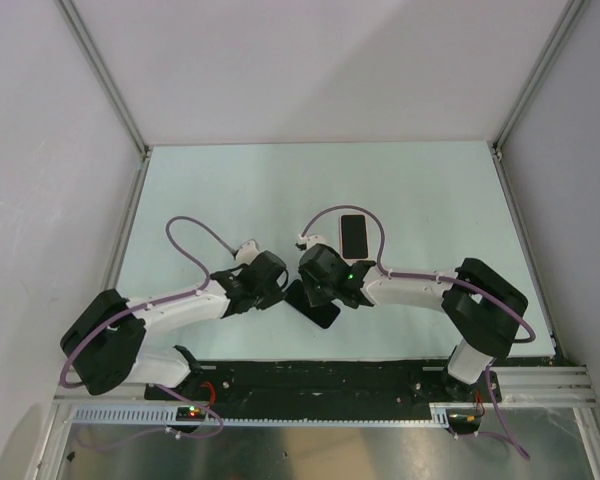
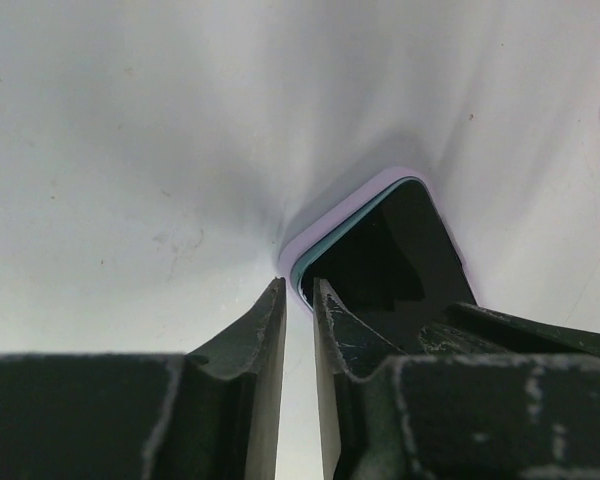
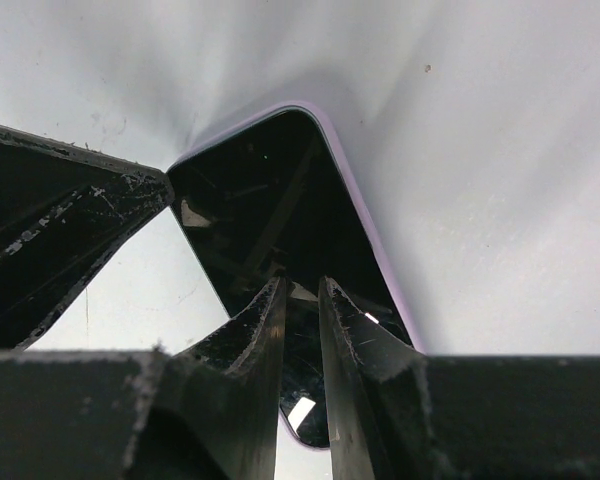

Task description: Put the phone into the phone case

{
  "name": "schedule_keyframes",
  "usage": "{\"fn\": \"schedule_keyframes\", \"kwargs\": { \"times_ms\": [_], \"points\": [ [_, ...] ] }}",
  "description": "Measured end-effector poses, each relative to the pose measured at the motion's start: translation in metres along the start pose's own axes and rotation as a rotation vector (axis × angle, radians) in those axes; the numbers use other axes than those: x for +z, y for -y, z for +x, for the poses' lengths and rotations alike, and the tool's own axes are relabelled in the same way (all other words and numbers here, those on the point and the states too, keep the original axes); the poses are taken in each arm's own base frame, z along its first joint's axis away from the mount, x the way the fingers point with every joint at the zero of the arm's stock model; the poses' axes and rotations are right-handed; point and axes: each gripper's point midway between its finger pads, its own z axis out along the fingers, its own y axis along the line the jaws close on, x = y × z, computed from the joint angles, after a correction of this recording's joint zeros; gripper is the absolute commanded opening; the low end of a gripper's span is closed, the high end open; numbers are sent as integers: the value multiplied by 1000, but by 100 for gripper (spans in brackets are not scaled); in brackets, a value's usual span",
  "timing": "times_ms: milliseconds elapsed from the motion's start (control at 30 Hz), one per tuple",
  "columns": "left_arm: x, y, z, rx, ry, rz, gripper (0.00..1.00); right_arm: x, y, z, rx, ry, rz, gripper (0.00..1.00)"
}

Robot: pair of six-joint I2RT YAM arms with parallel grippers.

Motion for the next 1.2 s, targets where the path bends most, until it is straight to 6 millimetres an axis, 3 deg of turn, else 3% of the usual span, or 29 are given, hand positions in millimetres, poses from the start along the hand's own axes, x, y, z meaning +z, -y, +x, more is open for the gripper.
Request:
{"fn": "schedule_keyframes", "kwargs": {
  "times_ms": [700, 1200],
  "points": [
    [5, 3, 0, 25, -7, -13, 1, -2, 3, -2, 8, 5, 3, 25],
    [8, 2, 3, 47, -7, -31, 0, -3, 4, -2, 16, 8, 3, 25]
  ]
}}
